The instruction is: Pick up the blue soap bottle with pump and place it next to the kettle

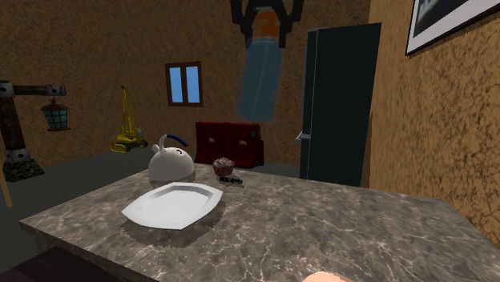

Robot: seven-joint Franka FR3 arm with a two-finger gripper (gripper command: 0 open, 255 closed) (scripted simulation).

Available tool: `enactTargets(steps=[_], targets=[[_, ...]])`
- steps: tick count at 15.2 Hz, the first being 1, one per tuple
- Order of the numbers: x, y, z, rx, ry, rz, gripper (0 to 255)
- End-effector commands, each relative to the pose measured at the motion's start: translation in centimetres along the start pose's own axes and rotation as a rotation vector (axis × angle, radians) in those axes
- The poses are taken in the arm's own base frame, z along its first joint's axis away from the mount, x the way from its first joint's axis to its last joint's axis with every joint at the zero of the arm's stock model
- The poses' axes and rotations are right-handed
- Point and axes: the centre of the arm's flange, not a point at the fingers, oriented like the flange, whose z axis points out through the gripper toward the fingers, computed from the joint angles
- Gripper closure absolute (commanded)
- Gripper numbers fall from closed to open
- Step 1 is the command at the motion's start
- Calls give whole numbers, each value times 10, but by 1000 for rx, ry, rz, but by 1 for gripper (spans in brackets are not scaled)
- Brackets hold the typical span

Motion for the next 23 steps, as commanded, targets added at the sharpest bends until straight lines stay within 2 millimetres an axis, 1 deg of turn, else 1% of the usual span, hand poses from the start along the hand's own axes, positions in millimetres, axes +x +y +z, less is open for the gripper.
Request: enactTargets(steps=[1,23], targets=[[12,-23,4,-1,0,2,255],[147,-275,55,-1,0,2,255]])
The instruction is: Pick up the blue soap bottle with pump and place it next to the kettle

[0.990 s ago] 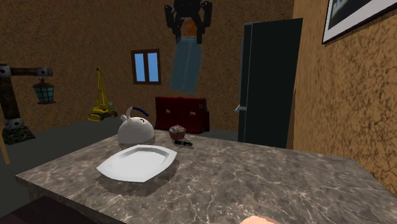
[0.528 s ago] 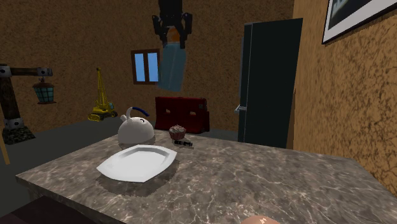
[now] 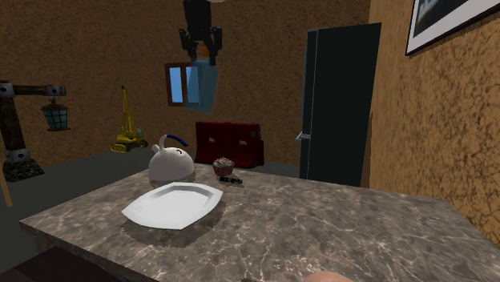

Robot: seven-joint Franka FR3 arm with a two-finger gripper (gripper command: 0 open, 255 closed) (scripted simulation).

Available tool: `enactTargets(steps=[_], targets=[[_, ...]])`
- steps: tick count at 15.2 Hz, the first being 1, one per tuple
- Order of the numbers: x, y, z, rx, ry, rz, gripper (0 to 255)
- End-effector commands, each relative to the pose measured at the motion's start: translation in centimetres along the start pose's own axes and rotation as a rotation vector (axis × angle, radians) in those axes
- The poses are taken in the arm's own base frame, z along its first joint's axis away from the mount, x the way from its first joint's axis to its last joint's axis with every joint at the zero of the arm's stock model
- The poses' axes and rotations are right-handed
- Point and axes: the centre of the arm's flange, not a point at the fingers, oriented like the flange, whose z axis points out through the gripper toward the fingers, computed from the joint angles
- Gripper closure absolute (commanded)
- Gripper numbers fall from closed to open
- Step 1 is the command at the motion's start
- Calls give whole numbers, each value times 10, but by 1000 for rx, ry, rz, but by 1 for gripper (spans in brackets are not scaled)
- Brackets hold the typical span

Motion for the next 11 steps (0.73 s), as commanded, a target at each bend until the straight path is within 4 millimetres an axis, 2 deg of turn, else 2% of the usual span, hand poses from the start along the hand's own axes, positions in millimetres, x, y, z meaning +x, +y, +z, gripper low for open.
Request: enactTargets(steps=[1,10,11], targets=[[16,-22,5,1,1,1,255],[71,-126,26,1,1,1,255],[74,-132,27,1,1,1,255]])
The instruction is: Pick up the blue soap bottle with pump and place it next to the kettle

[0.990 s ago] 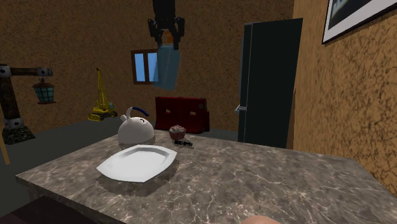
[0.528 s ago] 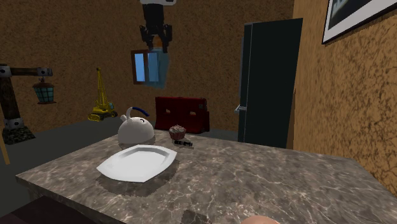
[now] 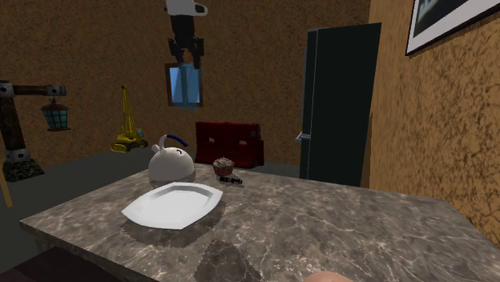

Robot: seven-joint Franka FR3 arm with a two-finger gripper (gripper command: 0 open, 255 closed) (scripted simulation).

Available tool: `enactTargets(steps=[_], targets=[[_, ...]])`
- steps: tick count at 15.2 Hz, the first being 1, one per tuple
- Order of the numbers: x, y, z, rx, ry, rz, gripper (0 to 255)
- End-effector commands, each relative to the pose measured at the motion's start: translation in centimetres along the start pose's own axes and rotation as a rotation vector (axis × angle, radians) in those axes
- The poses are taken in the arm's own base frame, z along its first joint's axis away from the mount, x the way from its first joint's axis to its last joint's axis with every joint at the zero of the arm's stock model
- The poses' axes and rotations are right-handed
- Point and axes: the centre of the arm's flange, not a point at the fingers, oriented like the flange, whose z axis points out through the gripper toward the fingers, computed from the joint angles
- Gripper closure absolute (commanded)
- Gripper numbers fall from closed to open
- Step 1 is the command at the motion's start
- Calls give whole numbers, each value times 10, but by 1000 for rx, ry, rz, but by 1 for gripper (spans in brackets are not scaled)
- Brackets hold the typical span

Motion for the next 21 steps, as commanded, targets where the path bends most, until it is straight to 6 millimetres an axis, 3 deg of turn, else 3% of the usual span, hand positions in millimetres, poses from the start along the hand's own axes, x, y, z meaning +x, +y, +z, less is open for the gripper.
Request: enactTargets(steps=[1,21], targets=[[4,-10,9,0,1,1,255],[-18,-1,112,0,1,1,255]])
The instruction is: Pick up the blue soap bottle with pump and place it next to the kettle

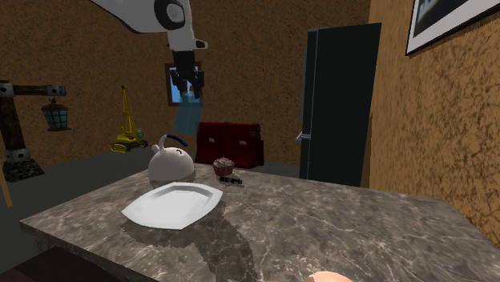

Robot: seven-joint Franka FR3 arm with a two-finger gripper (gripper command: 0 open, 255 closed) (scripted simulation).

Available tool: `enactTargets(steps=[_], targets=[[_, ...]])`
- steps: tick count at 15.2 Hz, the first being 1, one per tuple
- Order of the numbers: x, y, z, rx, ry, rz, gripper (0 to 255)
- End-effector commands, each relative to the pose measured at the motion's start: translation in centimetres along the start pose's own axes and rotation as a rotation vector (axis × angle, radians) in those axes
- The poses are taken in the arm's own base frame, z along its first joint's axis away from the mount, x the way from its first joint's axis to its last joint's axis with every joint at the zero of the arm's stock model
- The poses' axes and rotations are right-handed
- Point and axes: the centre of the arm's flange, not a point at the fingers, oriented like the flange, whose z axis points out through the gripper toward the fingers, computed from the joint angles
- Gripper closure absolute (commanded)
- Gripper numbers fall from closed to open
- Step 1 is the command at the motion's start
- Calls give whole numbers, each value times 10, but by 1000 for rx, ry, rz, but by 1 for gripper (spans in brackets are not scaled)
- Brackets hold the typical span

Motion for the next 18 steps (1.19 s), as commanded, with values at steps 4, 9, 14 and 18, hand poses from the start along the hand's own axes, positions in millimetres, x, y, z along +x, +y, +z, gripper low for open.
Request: enactTargets(steps=[4,9,14,18], targets=[[-6,3,25,0,1,0,255],[-12,5,51,0,1,0,255],[-17,7,77,0,1,0,255],[-22,9,97,0,1,0,255]])
